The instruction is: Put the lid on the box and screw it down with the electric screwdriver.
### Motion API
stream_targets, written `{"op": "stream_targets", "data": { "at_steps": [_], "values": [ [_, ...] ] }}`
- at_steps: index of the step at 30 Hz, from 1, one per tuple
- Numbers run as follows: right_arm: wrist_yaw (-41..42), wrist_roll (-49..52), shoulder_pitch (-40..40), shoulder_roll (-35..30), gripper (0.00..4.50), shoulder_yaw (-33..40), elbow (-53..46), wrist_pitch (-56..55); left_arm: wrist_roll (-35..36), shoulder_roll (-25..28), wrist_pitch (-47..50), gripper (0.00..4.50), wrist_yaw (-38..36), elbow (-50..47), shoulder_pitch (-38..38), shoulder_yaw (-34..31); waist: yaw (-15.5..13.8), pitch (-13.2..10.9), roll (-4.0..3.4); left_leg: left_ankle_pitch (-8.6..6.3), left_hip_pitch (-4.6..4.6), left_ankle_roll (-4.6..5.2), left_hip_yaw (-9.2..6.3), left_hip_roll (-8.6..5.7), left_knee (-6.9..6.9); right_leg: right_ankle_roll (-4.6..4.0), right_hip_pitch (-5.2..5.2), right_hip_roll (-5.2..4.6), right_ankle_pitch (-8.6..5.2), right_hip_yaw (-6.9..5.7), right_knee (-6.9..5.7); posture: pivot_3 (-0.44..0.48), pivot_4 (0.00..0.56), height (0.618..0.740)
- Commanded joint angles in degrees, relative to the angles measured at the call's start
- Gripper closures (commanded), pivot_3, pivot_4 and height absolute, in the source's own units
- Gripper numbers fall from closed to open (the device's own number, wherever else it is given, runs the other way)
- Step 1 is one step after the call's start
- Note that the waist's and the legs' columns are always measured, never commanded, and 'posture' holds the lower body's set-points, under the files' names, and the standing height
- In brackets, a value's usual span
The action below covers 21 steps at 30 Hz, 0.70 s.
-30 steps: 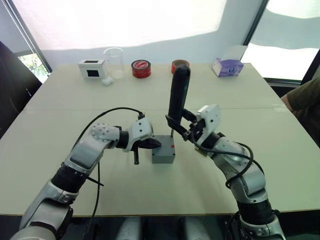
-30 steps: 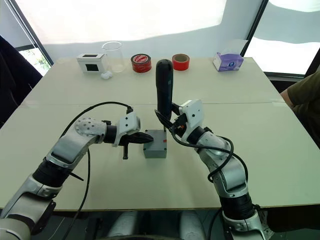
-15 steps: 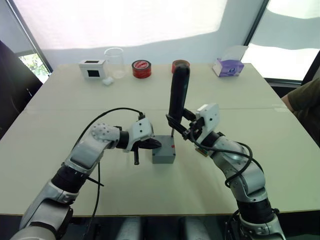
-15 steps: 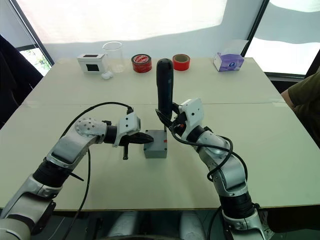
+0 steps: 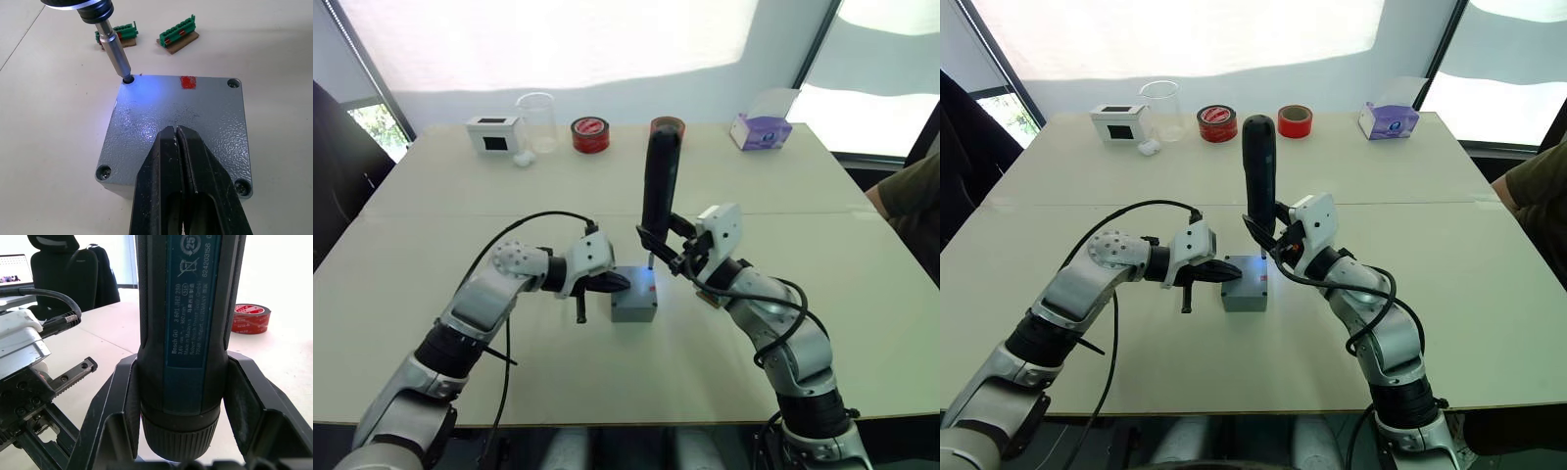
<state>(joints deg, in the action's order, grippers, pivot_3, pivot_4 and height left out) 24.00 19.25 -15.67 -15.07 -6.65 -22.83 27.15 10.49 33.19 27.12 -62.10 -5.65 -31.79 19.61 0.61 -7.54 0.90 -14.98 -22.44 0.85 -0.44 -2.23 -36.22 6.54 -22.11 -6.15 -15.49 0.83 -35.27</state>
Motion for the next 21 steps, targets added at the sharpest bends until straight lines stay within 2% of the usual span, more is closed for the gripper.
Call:
{"op": "stream_targets", "data": {
  "at_steps": [1,13,18,21],
  "values": [
    [0.59,-0.95,3.34,-0.56,2.72,-2.40,4.44,3.36,-1.53,0.11,0.61,4.50,-0.13,1.10,0.74,1.72,0.01,0.00,0.00,0.00,0.00,0.00,0.00,0.00,0.01,0.00,0.00,0.00,0.00,0.00,0.01,0.000,0.150,0.740],
    [1.03,0.90,3.36,-0.86,2.72,-0.20,2.37,3.88,-1.55,-0.20,0.69,4.50,-0.12,1.10,1.03,2.07,0.01,0.00,-0.01,0.00,-0.01,-0.01,0.00,0.00,0.10,-0.01,-0.02,-0.04,-0.01,0.00,0.10,0.000,0.150,0.740],
    [3.83,7.36,1.06,-3.05,2.72,5.37,-3.76,4.27,-1.41,0.06,1.01,4.50,-0.28,0.49,1.64,2.18,-0.02,-0.08,-0.11,0.00,-0.10,-0.01,0.00,-0.02,0.12,-0.01,-0.08,-0.07,-0.01,-0.01,0.15,0.000,0.150,0.740],
    [3.46,13.16,-5.23,-5.89,2.72,10.53,-6.54,8.83,-1.26,0.60,0.99,4.50,-0.69,0.43,1.94,1.86,-0.01,-0.26,-0.35,0.00,-0.25,0.00,0.03,-0.03,0.11,0.00,-0.20,-0.11,0.00,-0.01,0.15,0.000,0.150,0.740]
  ]
}}
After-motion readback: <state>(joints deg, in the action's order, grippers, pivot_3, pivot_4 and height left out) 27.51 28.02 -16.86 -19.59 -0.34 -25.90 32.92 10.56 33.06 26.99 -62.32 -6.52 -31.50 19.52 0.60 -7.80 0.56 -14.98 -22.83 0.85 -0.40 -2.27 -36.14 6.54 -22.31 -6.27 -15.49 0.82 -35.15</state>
